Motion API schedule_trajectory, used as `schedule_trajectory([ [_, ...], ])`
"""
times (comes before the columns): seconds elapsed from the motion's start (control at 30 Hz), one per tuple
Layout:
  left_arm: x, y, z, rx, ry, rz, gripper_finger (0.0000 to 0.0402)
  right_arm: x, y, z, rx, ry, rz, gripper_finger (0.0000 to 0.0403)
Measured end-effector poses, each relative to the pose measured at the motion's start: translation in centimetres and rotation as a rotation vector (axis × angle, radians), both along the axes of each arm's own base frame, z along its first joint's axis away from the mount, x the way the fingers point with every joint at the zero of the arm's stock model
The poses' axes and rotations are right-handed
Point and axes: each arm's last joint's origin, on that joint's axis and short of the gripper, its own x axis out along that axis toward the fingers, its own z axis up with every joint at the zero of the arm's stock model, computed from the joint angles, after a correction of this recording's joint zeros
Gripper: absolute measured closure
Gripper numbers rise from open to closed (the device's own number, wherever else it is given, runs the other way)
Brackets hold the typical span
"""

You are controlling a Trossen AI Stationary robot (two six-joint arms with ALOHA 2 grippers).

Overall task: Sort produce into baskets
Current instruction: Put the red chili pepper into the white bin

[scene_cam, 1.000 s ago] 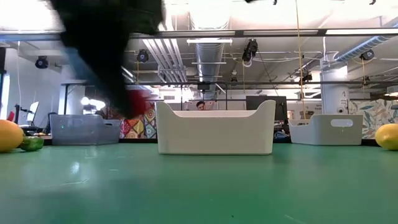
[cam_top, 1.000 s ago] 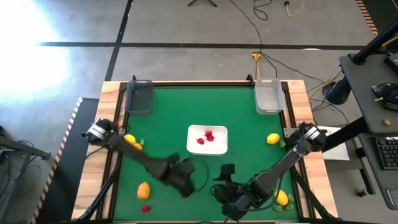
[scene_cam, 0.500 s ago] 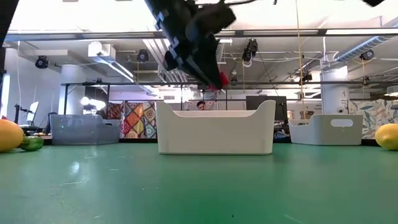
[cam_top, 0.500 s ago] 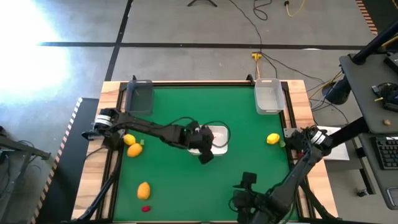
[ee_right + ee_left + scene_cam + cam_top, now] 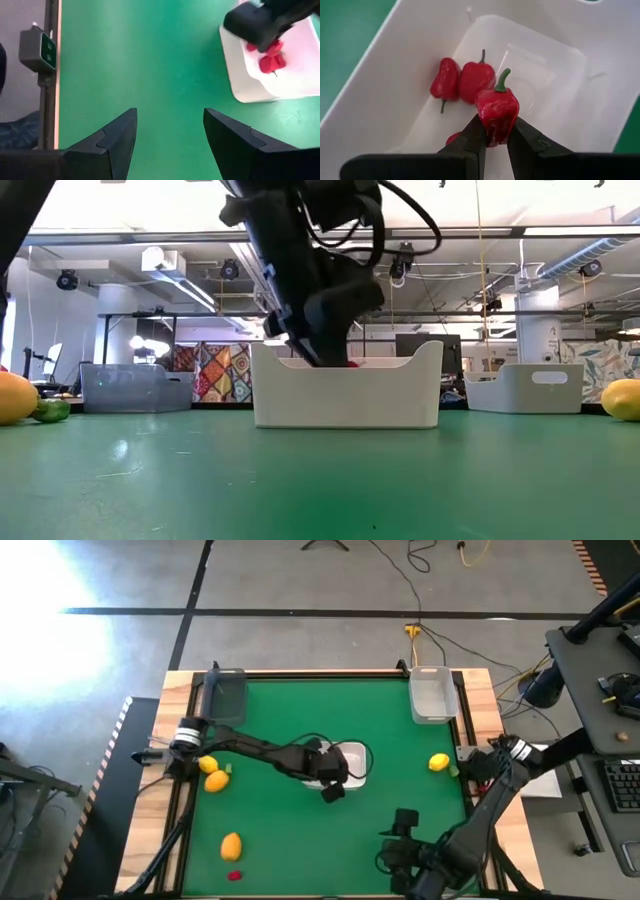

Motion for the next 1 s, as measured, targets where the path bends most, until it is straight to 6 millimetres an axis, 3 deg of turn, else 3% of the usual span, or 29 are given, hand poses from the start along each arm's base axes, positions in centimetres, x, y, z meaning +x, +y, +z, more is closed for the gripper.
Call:
schedule_trajectory([
  [0.2,0.6,-0.1,-0.3,-0.01,0.015,-0.006,0.0351,-0.4,-0.6,0.9,-0.031,-0.002,0.025,0.0181],
  [0.7,0.3,-0.2,0.1,-0.01,0.034,-0.004,0.0255,0.4,-1.7,1.2,-0.096,-0.016,0.039,0.0181],
  [0.87,-1.1,-1.5,3.2,-0.012,0.048,-0.023,0.0251,0.5,-1.8,1.2,-0.104,-0.014,0.048,0.0181],
  [1.0,-3.2,-4.6,7.3,-0.044,-0.017,-0.062,0.0251,0.7,-1.8,1.3,-0.104,-0.018,0.051,0.0181],
])
